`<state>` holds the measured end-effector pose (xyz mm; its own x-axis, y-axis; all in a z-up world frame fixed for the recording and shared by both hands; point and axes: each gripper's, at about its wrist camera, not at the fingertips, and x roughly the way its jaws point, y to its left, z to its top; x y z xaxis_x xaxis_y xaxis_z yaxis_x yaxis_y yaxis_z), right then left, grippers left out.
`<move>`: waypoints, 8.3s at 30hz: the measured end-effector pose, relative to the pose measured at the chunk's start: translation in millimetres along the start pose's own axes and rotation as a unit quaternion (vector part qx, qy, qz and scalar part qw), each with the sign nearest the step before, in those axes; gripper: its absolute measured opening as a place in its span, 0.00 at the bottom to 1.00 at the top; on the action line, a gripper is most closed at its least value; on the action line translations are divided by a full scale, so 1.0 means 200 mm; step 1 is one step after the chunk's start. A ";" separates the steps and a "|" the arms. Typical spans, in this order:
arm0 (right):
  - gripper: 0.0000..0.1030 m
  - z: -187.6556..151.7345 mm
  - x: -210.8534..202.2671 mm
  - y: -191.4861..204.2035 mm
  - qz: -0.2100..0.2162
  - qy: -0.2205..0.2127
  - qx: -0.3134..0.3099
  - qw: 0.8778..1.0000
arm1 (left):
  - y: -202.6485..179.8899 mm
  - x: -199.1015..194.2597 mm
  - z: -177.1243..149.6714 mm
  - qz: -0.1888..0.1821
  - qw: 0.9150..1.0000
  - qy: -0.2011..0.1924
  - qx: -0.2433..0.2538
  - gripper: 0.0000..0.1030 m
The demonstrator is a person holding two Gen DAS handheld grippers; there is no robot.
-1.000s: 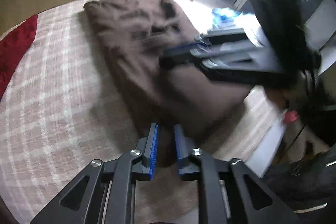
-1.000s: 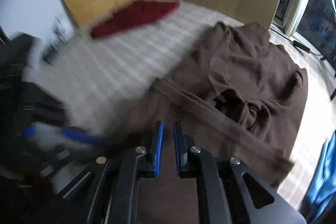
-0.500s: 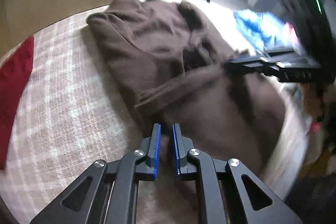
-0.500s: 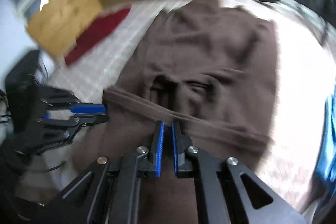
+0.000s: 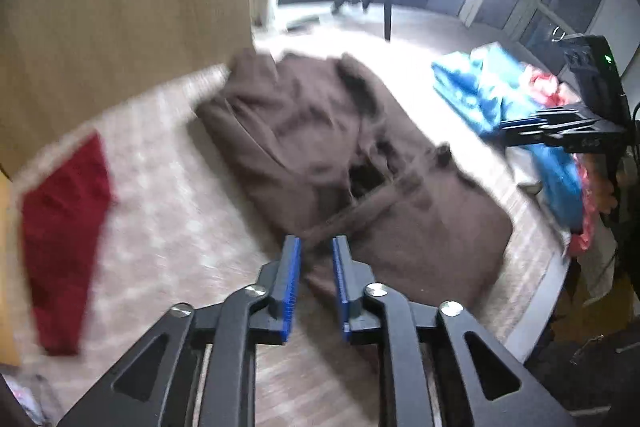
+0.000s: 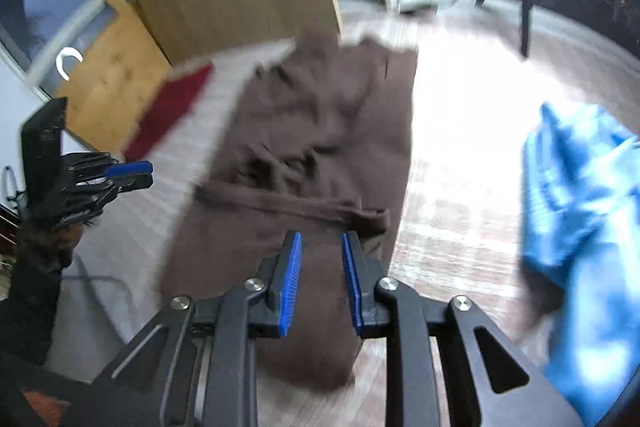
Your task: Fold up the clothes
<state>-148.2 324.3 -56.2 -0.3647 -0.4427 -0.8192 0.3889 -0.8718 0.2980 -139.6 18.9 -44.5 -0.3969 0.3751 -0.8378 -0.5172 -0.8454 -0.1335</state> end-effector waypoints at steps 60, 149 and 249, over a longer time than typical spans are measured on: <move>0.08 0.49 0.04 -0.09 -0.024 -0.077 -0.098 0.992 | 0.06 -0.01 0.20 0.038 0.989 -0.080 0.117 0.09; 0.31 -0.04 0.40 -0.28 0.072 0.095 0.064 0.991 | -0.87 0.63 -0.05 -0.134 0.967 0.068 0.205 0.09; 0.45 0.00 0.24 0.01 -0.008 0.047 -0.031 0.998 | -0.10 0.25 -0.07 -0.075 0.994 -0.028 0.068 0.26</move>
<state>-164.5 301.7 -95.8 -0.2909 -0.4046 -0.8670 0.4356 -0.8628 0.2565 -137.7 48.9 -91.1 -0.3464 0.5174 -0.7825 -0.6703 -0.7201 -0.1794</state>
